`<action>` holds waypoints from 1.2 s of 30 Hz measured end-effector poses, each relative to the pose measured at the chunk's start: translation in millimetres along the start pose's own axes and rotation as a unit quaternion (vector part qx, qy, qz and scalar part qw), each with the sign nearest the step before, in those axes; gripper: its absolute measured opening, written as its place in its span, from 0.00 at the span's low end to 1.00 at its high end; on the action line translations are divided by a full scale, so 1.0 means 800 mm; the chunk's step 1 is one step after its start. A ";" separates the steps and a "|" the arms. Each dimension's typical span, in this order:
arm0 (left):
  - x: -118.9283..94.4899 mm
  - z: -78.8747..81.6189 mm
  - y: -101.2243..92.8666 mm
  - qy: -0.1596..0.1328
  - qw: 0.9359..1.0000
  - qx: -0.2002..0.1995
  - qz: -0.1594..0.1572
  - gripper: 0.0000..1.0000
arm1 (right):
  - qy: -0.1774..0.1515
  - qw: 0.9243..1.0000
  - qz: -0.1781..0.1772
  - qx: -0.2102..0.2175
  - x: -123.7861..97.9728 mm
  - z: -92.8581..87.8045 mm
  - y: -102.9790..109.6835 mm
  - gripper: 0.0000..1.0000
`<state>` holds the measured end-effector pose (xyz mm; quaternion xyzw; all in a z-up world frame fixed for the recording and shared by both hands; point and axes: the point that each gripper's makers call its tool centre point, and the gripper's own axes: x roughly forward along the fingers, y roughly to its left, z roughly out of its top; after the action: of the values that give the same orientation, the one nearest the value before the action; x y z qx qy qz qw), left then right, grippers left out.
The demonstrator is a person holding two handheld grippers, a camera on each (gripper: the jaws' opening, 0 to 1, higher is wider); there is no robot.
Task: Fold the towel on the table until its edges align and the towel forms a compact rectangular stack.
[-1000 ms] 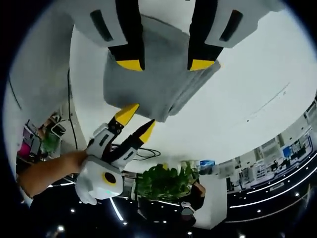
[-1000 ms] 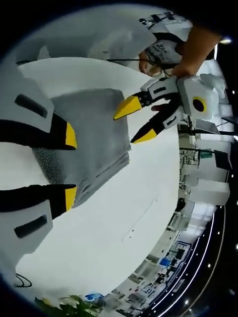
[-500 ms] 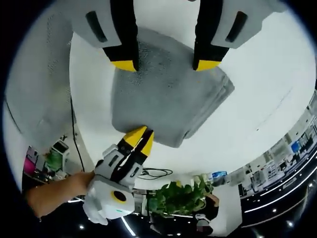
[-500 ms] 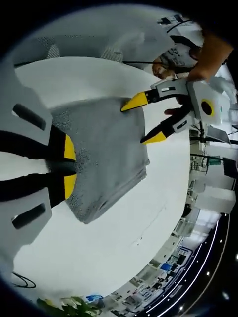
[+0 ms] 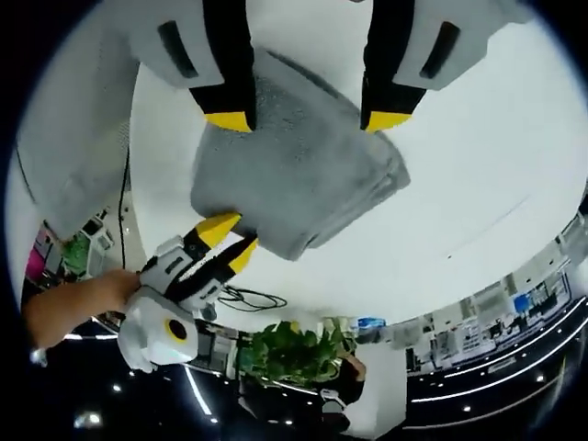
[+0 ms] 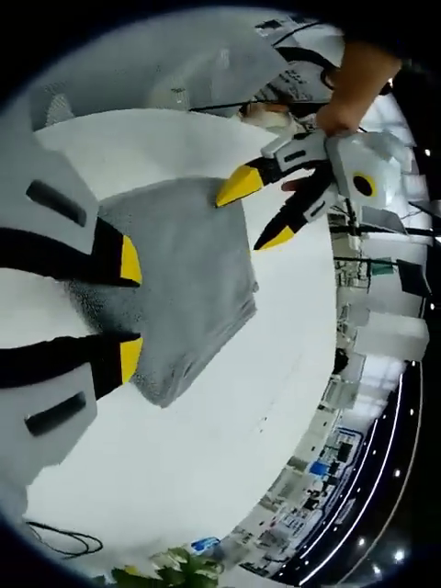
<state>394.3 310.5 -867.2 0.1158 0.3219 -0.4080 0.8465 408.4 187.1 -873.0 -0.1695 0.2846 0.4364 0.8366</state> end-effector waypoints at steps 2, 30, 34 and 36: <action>-0.001 0.000 -0.004 -0.012 1.000 -0.019 -0.007 0.60 | -0.014 1.000 0.009 0.014 -0.003 0.003 0.010 0.40; 0.030 -0.046 -0.017 0.049 0.997 0.052 0.002 0.76 | 0.042 0.999 0.001 0.005 0.011 -0.056 0.021 0.73; 0.035 -0.044 -0.014 0.054 0.997 0.061 -0.002 0.75 | 0.046 0.999 -0.002 0.002 0.014 -0.054 0.017 0.72; 0.035 -0.042 -0.013 0.053 0.996 0.068 -0.001 0.74 | 0.046 0.999 -0.001 -0.002 0.016 -0.052 0.018 0.69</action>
<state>384.4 302.0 -910.0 0.1939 0.3381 -0.4229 0.8181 388.2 181.0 -914.1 -0.1912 0.3216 0.4281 0.8226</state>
